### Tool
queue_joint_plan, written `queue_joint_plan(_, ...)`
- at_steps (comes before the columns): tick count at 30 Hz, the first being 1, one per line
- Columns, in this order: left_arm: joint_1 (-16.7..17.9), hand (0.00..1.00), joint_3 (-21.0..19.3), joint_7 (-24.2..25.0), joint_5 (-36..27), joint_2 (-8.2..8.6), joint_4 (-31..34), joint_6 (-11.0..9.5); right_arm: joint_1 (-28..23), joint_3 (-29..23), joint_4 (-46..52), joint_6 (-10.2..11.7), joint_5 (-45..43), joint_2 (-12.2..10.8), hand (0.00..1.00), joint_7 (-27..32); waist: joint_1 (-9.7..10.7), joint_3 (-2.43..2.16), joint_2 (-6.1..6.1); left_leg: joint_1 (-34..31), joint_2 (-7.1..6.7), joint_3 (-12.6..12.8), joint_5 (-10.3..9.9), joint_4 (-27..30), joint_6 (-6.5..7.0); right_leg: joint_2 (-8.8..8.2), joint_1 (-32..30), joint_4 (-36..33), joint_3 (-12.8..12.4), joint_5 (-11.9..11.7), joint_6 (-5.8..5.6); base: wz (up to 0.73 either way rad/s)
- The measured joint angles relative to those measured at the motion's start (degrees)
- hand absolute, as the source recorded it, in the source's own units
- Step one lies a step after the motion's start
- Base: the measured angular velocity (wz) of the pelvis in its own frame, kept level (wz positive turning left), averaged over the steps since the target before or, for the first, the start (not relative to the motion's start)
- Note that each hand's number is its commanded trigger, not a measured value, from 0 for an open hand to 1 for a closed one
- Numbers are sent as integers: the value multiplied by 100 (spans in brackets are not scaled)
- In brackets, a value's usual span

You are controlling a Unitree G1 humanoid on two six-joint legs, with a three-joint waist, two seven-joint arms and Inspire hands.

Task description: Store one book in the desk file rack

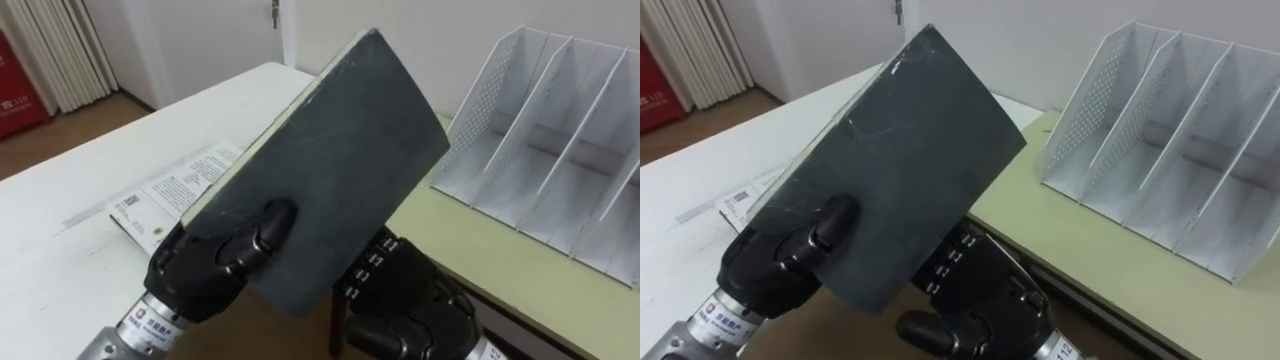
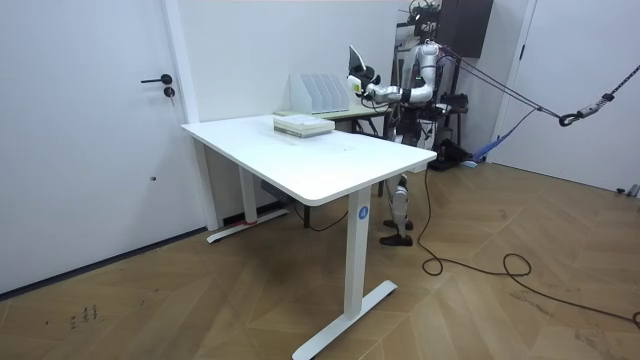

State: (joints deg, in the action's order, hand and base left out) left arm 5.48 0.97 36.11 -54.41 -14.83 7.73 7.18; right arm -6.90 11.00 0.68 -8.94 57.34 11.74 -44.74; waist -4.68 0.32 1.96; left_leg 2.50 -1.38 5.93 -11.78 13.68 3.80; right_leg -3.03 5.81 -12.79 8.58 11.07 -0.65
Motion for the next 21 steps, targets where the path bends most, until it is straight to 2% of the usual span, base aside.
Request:
queue_joint_plan(8, 47, 100, -14, 60, 0, -110, -49, 0, 29, -168, 4, 4, 169, 93, 0, 42, -12, -3, 6, 3, -6, 2, 0, 11, -1, 14, -21, 1, 1, 0, 0, 0)
queue_joint_plan(14, 48, 100, -36, 222, -6, -190, -298, 2, 31, -410, 4, 0, 357, 163, 0, 164, 91, -7, 15, -41, -9, -2, -15, 34, 15, 17, -6, -1, 0, 1, -2, 1)
queue_joint_plan(21, 48, 100, -79, 465, -5, -214, -488, 177, 23, -721, 16, -106, 389, 196, 0, 234, 128, -12, 20, -121, -1, 12, -22, 101, 16, 22, -108, -80, -52, 10, -7, -1)
